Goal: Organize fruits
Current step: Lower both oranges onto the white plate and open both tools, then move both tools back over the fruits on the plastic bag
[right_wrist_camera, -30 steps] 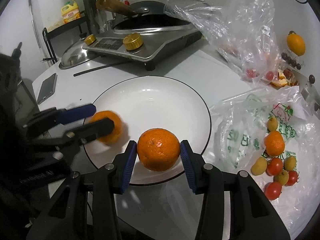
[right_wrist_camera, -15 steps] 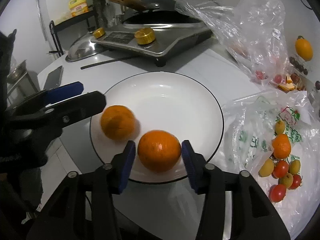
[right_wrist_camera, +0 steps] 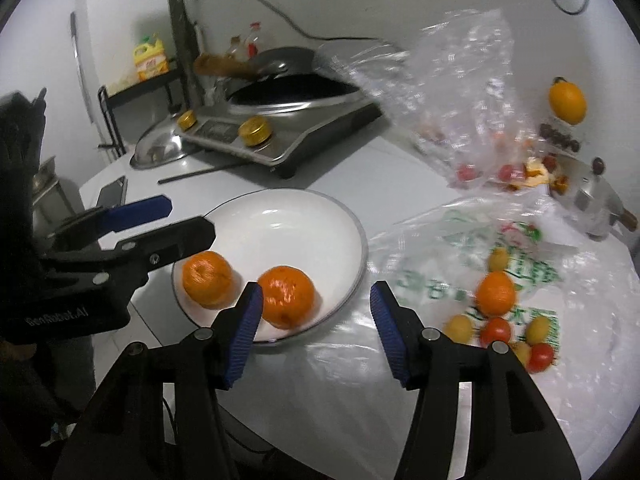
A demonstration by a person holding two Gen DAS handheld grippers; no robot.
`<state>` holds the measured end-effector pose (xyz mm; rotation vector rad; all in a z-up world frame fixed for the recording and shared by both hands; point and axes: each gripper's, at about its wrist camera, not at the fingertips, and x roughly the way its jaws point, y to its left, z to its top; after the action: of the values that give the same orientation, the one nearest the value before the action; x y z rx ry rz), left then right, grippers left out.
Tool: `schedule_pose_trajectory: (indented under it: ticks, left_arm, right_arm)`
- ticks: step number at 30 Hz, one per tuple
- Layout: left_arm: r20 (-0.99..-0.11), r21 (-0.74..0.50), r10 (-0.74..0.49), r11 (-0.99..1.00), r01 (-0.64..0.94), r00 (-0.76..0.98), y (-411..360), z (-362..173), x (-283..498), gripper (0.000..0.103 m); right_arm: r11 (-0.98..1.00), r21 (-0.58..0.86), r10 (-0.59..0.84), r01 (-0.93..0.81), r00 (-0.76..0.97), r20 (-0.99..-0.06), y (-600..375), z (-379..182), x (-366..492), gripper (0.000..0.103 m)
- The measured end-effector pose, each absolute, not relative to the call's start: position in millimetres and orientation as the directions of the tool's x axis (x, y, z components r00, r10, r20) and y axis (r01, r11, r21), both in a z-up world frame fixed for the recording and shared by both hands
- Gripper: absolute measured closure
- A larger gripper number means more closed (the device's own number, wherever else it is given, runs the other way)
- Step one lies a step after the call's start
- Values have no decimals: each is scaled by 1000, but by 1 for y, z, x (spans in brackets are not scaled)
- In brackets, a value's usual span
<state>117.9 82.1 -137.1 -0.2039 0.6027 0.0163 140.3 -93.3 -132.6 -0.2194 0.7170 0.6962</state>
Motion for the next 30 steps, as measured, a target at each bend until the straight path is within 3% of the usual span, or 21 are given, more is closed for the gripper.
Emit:
schedule_pose_trajectory:
  ticks: [30]
  left_arm:
    - [-605,-96,-109,993,63,789,-23,-130,144,26]
  right_arm:
    - [858,72,440,-509,655,-615,-218,-125,151,44]
